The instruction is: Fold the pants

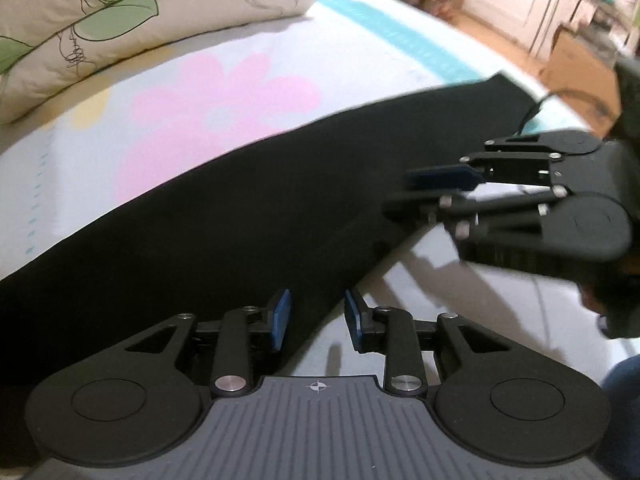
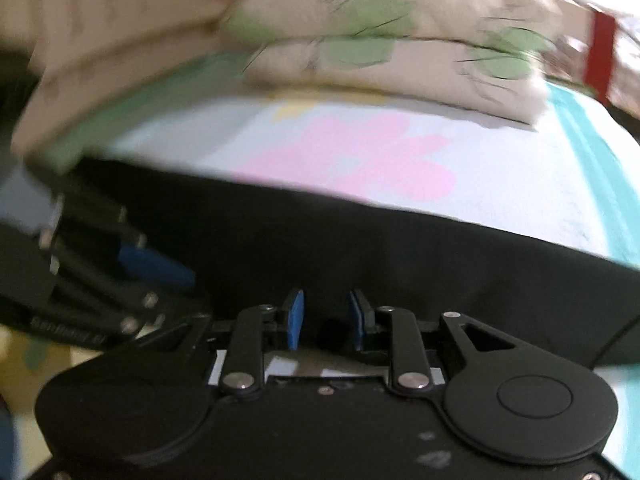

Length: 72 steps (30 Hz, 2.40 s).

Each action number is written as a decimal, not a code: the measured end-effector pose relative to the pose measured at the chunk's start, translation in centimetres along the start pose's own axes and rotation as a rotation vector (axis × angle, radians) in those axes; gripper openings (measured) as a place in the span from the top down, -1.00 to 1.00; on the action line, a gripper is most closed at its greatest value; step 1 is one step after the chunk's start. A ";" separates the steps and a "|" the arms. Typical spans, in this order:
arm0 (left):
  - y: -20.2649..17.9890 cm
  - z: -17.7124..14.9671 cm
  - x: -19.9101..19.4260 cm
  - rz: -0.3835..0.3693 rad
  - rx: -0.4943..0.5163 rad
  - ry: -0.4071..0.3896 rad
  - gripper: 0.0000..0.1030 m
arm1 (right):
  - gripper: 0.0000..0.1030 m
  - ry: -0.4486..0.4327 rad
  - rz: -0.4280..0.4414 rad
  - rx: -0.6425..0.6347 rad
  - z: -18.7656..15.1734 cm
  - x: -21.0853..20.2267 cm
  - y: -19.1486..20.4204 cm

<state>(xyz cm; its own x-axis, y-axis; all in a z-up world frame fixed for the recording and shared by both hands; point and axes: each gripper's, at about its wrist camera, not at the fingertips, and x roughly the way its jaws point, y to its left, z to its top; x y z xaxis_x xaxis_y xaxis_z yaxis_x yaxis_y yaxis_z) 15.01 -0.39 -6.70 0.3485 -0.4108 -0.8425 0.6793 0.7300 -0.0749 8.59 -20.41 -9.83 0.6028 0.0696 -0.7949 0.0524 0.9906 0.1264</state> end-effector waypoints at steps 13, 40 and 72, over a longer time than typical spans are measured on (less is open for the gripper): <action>-0.9 3.9 5.6 0.122 -0.051 0.013 0.42 | 0.67 0.025 -0.357 0.200 -1.5 -0.8 -12.8; -2.9 9.0 9.0 0.160 -0.032 0.037 0.38 | -0.01 -0.128 -0.256 0.824 -5.7 -7.2 -27.9; -7.9 13.4 9.8 0.033 -0.008 0.025 0.39 | 0.85 -0.201 -0.306 0.504 1.5 -8.9 -22.5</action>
<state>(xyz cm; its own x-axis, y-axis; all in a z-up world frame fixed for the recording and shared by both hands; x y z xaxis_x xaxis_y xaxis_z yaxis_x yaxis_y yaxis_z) 21.75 -17.49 -7.25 0.3540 -0.3726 -0.8578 0.6623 0.7475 -0.0514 3.26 -43.46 -4.69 0.6368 -0.2807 -0.7181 0.5859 0.7815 0.2142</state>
